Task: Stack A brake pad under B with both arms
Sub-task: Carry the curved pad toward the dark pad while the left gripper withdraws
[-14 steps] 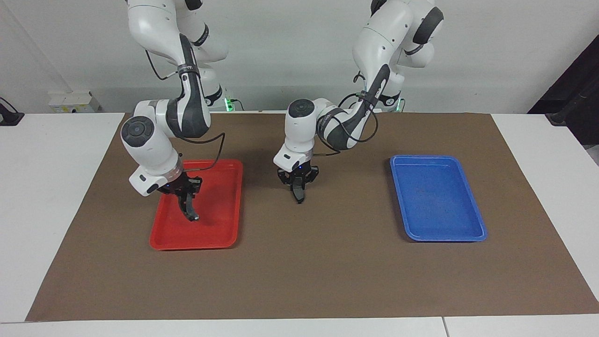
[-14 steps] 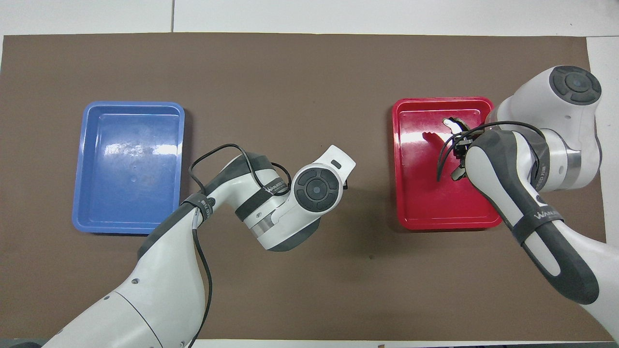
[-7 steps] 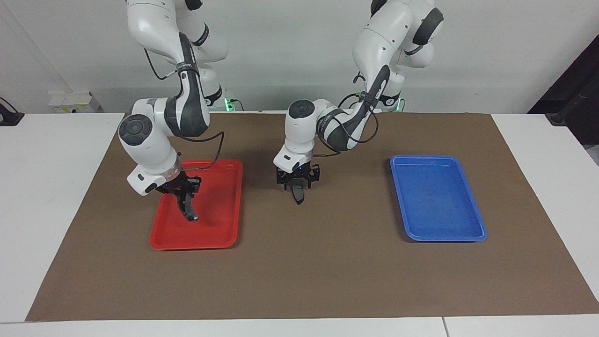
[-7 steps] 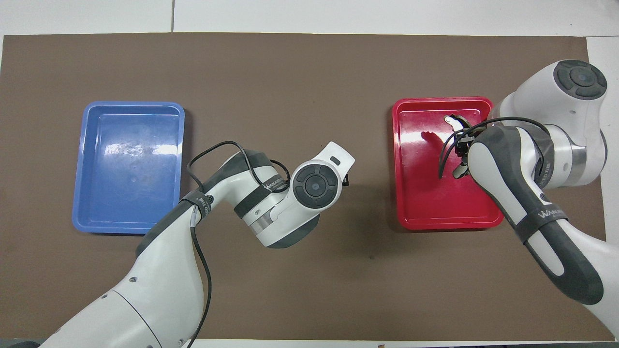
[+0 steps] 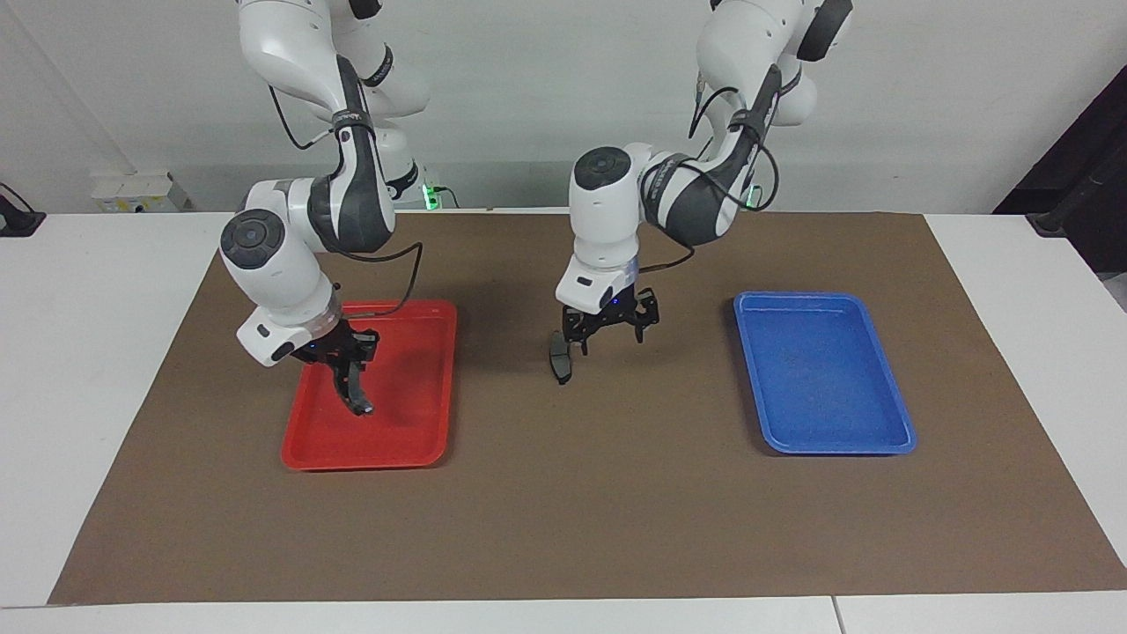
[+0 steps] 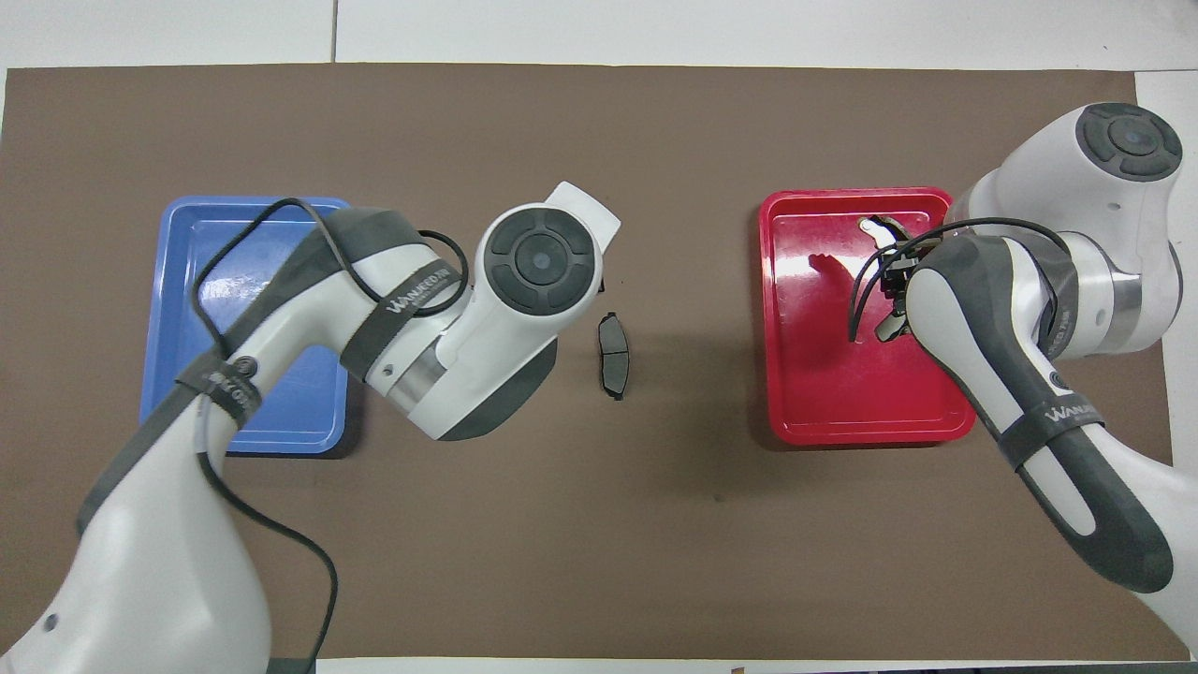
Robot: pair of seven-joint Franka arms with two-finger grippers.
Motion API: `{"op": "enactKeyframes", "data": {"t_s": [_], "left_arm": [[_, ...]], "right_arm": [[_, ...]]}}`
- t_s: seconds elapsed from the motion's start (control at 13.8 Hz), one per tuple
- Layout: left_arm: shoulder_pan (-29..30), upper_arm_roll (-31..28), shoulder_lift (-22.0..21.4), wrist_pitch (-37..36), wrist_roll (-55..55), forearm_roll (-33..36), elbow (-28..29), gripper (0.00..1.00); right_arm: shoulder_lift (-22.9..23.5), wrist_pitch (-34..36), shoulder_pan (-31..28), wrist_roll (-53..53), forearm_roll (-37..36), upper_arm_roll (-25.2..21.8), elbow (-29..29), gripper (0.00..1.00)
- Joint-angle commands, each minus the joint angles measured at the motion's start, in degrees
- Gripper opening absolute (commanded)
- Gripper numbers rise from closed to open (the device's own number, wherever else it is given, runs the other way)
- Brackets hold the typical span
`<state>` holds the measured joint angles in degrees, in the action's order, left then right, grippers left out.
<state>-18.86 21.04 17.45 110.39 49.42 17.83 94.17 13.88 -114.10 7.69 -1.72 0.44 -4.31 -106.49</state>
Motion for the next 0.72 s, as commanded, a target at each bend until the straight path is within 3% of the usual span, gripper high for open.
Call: {"op": "enactKeyframes", "data": {"t_s": [0.0, 0.29, 0.65], "left_arm": [[3.54, -0.29, -3.91, -10.77, -9.66, -3.06, -3.63, 1.0], [14.08, -0.82, -10.4, -18.97, -26.44, -8.07, -5.05, 1.0], [15.16, -15.03, -19.55, -26.0, -44.99, -15.53, -5.58, 1.0]], "right_arm": [[-0.26, 3.96, 1.97, -0.03, 0.88, 0.27, 2.95, 0.0], [0.18, 4.24, 11.53, -9.93, 3.15, 0.18, 4.98, 0.0], [3.96, -1.02, 21.3, -20.49, 5.45, 0.18, 6.12, 0.0]]}}
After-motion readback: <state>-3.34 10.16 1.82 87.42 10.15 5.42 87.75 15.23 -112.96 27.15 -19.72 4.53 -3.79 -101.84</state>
